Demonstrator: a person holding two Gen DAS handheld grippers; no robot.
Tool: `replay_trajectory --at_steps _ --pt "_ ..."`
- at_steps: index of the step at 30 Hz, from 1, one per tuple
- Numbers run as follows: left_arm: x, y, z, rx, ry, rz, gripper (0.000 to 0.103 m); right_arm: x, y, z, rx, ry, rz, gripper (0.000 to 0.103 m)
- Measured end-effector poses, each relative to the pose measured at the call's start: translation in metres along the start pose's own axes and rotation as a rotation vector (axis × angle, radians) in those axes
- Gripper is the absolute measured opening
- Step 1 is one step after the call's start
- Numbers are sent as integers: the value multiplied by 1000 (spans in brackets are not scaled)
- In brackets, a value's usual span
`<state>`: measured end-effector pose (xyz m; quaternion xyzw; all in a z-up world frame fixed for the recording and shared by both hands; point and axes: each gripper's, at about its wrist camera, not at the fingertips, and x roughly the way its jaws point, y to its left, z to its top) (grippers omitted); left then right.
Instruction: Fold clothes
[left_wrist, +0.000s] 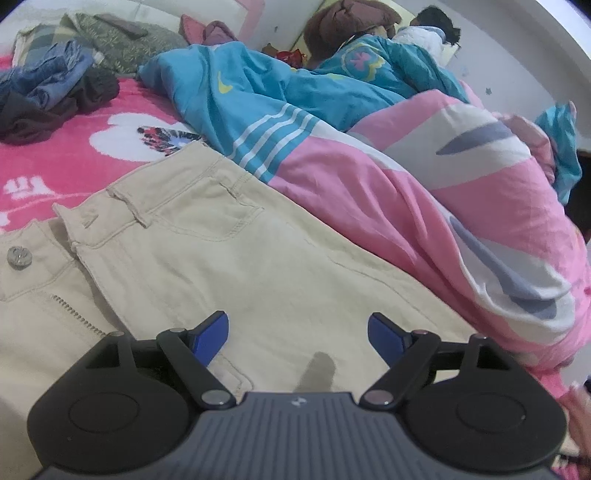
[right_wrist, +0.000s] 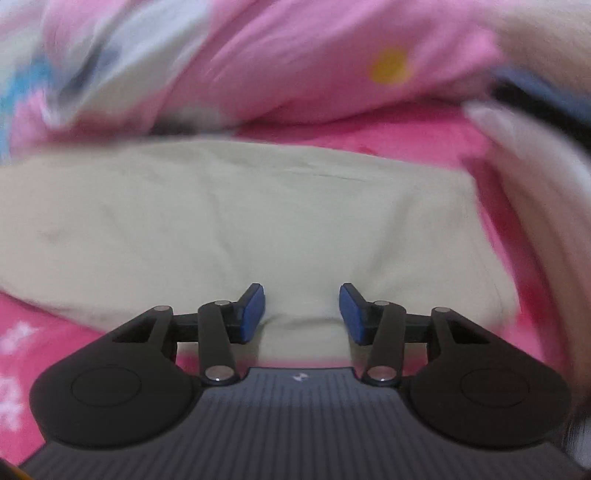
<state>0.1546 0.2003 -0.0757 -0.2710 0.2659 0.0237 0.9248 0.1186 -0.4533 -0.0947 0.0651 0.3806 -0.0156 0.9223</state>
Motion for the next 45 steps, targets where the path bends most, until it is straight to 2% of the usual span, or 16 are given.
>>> replay_trajectory --at_steps 3,5,7,10,13,16,19,24,27,31,33,36,37,38,39,45 --pt "2 -1 0 -5 -4 12 85 -31 -12 -22 -2 39 -58 44" --pt "3 -4 -1 14 -6 23 86 -44 -13 -21 -1 51 -108 44" --pt "2 -5 -1 26 -7 27 86 -50 -6 -10 12 10 -127 44" --pt "1 -2 0 11 -9 15 86 -37 11 8 -13 -58 -143 43" --pt "-1 2 1 -4 -11 11 86 -5 19 19 -35 -58 -213 42" --pt "-2 5 2 -21 -14 8 86 8 -11 10 76 -47 -241 41" --pt "-2 8 4 -49 -18 9 86 -12 -32 -1 167 -68 -295 16" --pt "-1 6 4 -37 -20 24 86 -30 -12 13 113 -61 -449 19" --pt "-2 8 5 -47 -21 16 86 -29 26 32 45 -112 -346 19" --pt "-4 12 5 -66 -23 8 86 1 78 48 -58 -106 -123 20" --pt "-6 15 7 -81 -23 0 86 22 81 50 -71 -75 -97 20" --pt "-6 20 10 -106 -18 -14 86 45 30 50 5 3 -366 27" --pt "-7 20 10 -113 -16 -17 86 37 9 49 90 -10 -427 34" --pt "-7 21 11 -119 -17 -18 86 22 -1 47 135 -29 -455 28" --pt "-7 20 11 -120 -20 -15 86 1 4 43 131 -55 -442 25" --pt "-18 -2 7 -16 -40 6 86 -130 32 23 108 -211 -362 34"
